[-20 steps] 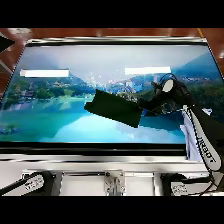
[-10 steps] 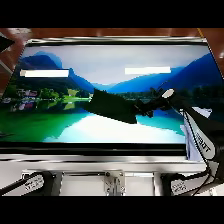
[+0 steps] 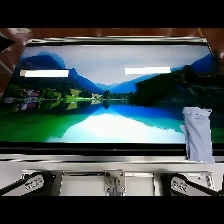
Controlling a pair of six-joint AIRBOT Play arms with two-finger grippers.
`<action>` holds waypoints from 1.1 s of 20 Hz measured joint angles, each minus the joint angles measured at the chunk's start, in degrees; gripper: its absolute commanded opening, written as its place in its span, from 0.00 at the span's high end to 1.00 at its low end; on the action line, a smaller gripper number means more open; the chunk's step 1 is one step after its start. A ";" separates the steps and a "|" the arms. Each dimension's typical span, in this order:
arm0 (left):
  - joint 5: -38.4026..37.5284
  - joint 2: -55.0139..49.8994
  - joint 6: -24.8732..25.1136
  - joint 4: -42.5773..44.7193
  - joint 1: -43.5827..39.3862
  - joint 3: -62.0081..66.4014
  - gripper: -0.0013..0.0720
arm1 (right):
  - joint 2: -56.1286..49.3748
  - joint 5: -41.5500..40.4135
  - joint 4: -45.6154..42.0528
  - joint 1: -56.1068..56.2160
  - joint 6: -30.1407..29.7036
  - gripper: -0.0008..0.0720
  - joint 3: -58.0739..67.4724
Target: Fold the shirts.
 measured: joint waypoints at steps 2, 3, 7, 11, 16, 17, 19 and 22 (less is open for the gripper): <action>0.00 0.00 0.22 0.00 0.00 0.00 0.94 | 3.30 3.15 -1.95 -6.49 2.67 0.91 0.98; 0.02 0.00 0.42 0.00 0.00 0.00 0.94 | 4.55 4.61 -2.82 -9.62 3.65 0.91 1.29; -0.39 0.00 0.61 0.00 0.00 0.00 0.94 | 6.88 7.65 -8.00 -19.32 5.81 0.91 1.81; -1.07 0.00 0.66 0.00 0.00 0.00 0.94 | 7.54 7.17 -10.56 -23.82 6.54 0.91 1.95; -1.38 0.00 0.63 0.00 0.00 0.00 0.94 | 7.76 16.09 -13.88 -25.33 6.29 0.91 1.99; -1.40 0.00 0.63 0.00 0.00 0.00 0.94 | 7.78 19.10 -15.76 -25.40 6.34 0.91 1.95; -1.33 0.00 0.63 0.00 0.00 0.00 0.94 | 7.82 25.75 -20.65 -25.57 6.82 0.91 1.46; -1.03 0.00 0.63 0.00 0.00 0.00 0.94 | 8.85 33.22 -28.37 -25.64 7.48 0.91 -1.22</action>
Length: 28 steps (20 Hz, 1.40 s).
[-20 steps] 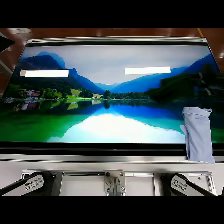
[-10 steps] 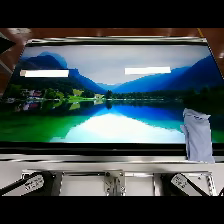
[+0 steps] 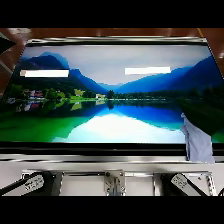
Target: Fold the shirts.
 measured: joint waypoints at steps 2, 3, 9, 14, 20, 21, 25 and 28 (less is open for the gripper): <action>0.04 0.00 0.00 -0.02 0.00 0.00 0.94 | 1.60 2.29 -5.14 -0.04 0.63 0.91 -3.41; 0.04 0.00 -0.02 -0.02 0.00 0.00 0.94 | 2.47 2.73 -7.41 -0.04 1.07 0.91 -5.49; 0.09 0.00 -0.02 -0.02 0.00 0.00 0.94 | 6.21 -4.28 -15.43 -0.07 6.43 0.91 -22.10; 0.24 0.00 -0.02 -0.61 0.00 0.00 0.94 | 6.82 -12.28 -17.35 -0.09 10.73 0.04 -30.88; 0.55 -0.87 0.00 -0.44 -2.91 0.00 0.94 | 6.93 -19.89 -14.80 0.33 9.22 0.05 -22.77; 0.59 -1.33 0.15 0.92 -4.48 0.00 0.94 | 6.95 -21.70 -12.63 1.03 7.37 0.04 -19.80; -0.28 -4.70 -4.70 17.77 -15.56 0.00 0.84 | 6.93 -28.11 -6.95 10.75 1.77 0.03 -9.14; -3.32 -9.86 -9.70 32.83 -25.16 -0.02 0.03 | 4.94 -29.57 -6.43 23.63 0.72 0.03 -6.16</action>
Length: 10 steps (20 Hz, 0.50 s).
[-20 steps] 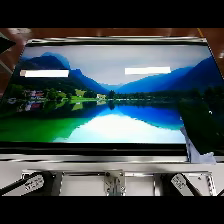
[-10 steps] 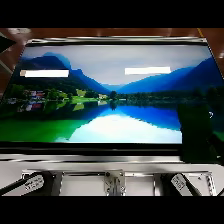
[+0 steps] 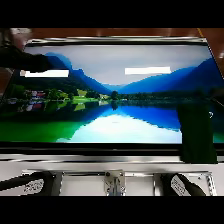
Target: Fold the shirts.
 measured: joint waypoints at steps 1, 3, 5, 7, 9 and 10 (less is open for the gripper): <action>-1.18 -1.92 -1.57 2.99 -2.38 -0.02 0.03 | -1.53 0.44 -0.20 4.11 0.31 0.03 0.55; -3.39 -5.11 -4.74 7.17 -5.60 -0.90 0.05 | -4.76 3.30 -0.92 10.05 1.53 0.03 1.14; -4.90 -6.62 -6.99 9.57 -7.37 -2.89 0.05 | -7.39 6.14 -1.49 14.45 2.25 0.03 1.51; -5.73 -7.28 -8.26 10.88 -8.41 -4.81 0.05 | -9.07 8.15 -1.53 17.68 2.75 0.03 1.66; -6.10 -7.58 -8.96 11.61 -8.81 -5.84 0.05 | -9.92 9.25 -1.81 19.74 3.02 0.03 1.77; -6.05 -7.69 -9.16 12.04 -9.03 -6.19 0.05 | -10.16 9.62 -1.92 20.52 3.08 0.03 1.81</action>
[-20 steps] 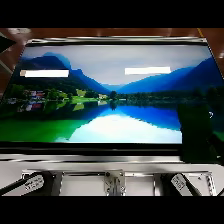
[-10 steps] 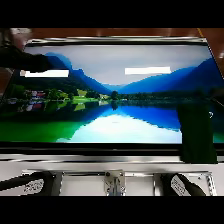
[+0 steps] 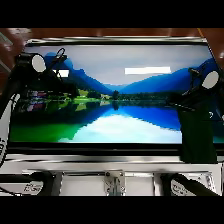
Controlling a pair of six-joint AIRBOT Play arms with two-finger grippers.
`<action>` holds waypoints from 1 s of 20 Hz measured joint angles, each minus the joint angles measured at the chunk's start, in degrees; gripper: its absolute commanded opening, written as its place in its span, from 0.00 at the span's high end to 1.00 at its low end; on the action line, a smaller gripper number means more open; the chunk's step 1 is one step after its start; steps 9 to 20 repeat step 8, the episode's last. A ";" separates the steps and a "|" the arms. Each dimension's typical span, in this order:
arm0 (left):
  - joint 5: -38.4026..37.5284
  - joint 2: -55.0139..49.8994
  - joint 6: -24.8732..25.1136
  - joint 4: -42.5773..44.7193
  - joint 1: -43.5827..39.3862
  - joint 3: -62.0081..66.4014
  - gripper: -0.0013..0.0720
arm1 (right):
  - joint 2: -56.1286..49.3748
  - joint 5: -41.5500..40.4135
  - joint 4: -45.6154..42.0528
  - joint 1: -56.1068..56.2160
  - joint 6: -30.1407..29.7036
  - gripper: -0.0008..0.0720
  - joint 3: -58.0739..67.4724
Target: Fold the shirts.
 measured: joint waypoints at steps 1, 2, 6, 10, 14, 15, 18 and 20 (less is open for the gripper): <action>0.13 -0.07 -0.22 0.28 -0.04 -0.24 0.05 | -0.20 0.09 0.02 0.50 0.20 0.03 0.00; 0.55 -0.11 -0.33 0.39 -0.11 -0.42 0.05 | -0.37 0.59 0.04 0.94 0.17 0.03 0.00; 1.05 -0.20 -0.68 0.59 -0.35 -0.76 0.05 | -0.59 0.90 0.00 1.66 0.28 0.03 0.00; 1.07 -0.22 -0.68 0.66 -0.37 -0.83 0.05 | -0.66 1.05 0.04 1.77 0.28 0.03 0.00; 1.07 -0.22 -0.68 0.66 -0.37 -0.83 0.05 | -0.66 1.05 0.04 1.77 0.28 0.03 0.00; 1.07 -0.22 -0.68 0.66 -0.37 -0.83 0.05 | -0.66 1.05 0.04 1.77 0.28 0.03 0.00; 1.07 -0.22 -0.68 0.66 -0.37 -0.83 0.05 | -0.66 1.05 0.04 1.77 0.28 0.03 0.00; 1.07 -0.22 -0.68 0.66 -0.37 -0.83 0.05 | -0.66 1.05 0.04 1.77 0.28 0.03 0.00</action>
